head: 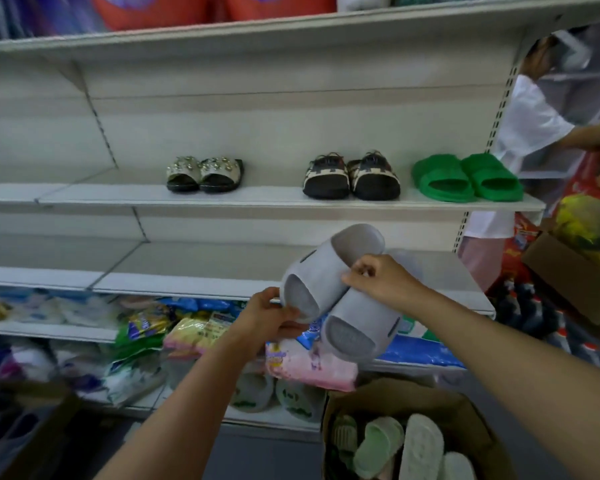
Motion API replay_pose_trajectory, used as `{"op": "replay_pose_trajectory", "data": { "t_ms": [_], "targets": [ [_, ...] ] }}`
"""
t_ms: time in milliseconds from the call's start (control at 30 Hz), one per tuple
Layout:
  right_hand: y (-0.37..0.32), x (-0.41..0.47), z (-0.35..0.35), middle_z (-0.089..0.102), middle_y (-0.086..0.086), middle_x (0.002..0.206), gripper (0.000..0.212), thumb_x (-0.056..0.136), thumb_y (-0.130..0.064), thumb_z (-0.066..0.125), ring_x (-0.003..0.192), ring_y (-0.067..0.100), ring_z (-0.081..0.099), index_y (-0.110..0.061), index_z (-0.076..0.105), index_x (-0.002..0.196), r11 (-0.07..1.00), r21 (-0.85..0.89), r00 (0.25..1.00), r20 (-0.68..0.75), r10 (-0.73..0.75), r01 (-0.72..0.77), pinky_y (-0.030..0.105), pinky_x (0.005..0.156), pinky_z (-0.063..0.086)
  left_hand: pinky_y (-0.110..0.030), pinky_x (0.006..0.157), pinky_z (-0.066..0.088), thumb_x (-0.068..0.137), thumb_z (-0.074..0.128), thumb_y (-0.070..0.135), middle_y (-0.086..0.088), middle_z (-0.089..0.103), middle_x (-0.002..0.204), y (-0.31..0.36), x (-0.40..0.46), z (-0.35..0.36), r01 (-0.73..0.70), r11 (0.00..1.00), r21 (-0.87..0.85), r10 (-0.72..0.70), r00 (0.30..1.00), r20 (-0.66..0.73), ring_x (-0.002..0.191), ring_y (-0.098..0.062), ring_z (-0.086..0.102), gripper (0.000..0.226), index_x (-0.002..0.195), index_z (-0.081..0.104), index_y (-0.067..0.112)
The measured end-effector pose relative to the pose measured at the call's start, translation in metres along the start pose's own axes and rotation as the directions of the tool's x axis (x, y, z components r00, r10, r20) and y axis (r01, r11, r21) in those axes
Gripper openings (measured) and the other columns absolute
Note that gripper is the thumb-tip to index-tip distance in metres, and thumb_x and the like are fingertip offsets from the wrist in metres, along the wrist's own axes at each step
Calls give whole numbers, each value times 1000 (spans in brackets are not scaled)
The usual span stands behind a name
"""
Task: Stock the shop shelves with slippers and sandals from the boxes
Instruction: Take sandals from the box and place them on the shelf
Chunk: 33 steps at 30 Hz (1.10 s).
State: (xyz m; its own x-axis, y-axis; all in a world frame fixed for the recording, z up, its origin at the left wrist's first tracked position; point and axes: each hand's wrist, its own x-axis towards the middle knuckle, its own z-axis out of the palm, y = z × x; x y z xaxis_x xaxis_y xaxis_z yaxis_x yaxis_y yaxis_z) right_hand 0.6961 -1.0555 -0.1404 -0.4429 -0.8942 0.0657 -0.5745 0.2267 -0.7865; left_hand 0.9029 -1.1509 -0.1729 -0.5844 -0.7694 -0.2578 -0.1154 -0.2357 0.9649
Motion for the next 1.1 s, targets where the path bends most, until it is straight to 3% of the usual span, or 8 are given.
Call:
{"op": "replay_pose_trajectory", "data": {
  "t_ms": [133,300,400,467,533,633,800,1100],
  "targets": [
    [-27,25,25,62,-5,79,16,81,-37,69,75,13,57,-23,61,78,983,-162,995,-30,-90,84,28,64,41,-35,62,60,85,63,-6,-25,68,90,10,-8,-32,-30,1000,-1,30,999,15,71,-31,71,31,113,53,-1],
    [-76,48,54,65,-4,88,17,80,-42,68,83,14,60,-26,63,80,972,-211,993,-31,-112,103,32,75,46,-35,63,59,82,67,-4,-21,68,92,26,-4,-89,-90,995,32,91,996,-12,74,-31,69,45,123,49,2],
    [-111,63,76,66,-6,85,18,78,-45,67,82,12,60,-28,63,75,965,-231,992,-4,-125,121,31,74,47,-33,60,57,80,68,-7,-11,60,110,42,-2,-130,-169,977,127,174,984,-29,81,-33,69,68,132,39,26],
    [-137,70,92,66,-5,85,17,78,-44,67,81,12,60,-27,65,77,958,-257,991,11,-133,131,31,74,48,-36,66,59,79,69,-6,-7,54,115,55,-3,-158,-229,947,226,238,971,-12,90,-33,67,76,133,38,38],
    [-161,76,106,66,-5,84,15,79,-41,66,80,12,60,-26,65,78,953,-268,989,0,-147,142,30,70,47,-42,73,59,79,70,-4,-10,52,114,67,-3,-186,-284,916,284,290,957,21,90,-32,65,68,128,48,37],
    [-190,85,122,65,-7,81,15,79,-41,66,76,11,59,-26,65,76,948,-274,985,-12,-170,160,27,62,44,-39,73,59,80,70,-1,-8,54,113,83,-2,-221,-330,882,337,330,942,58,88,-28,65,60,125,52,35],
    [-221,100,131,67,-7,87,18,75,-43,67,83,13,61,-25,65,76,919,-355,977,-60,-204,170,31,75,49,-34,67,57,83,67,-2,-7,56,111,105,7,-255,-363,867,342,338,932,132,74,-21,67,57,130,49,27],
    [-232,142,92,67,-11,87,16,72,-45,65,85,11,62,-29,67,76,891,-430,984,-26,-174,146,34,75,51,-38,71,56,86,65,2,-9,61,107,136,62,-248,-431,835,343,368,900,234,78,-22,66,48,124,53,27]
  ]
}}
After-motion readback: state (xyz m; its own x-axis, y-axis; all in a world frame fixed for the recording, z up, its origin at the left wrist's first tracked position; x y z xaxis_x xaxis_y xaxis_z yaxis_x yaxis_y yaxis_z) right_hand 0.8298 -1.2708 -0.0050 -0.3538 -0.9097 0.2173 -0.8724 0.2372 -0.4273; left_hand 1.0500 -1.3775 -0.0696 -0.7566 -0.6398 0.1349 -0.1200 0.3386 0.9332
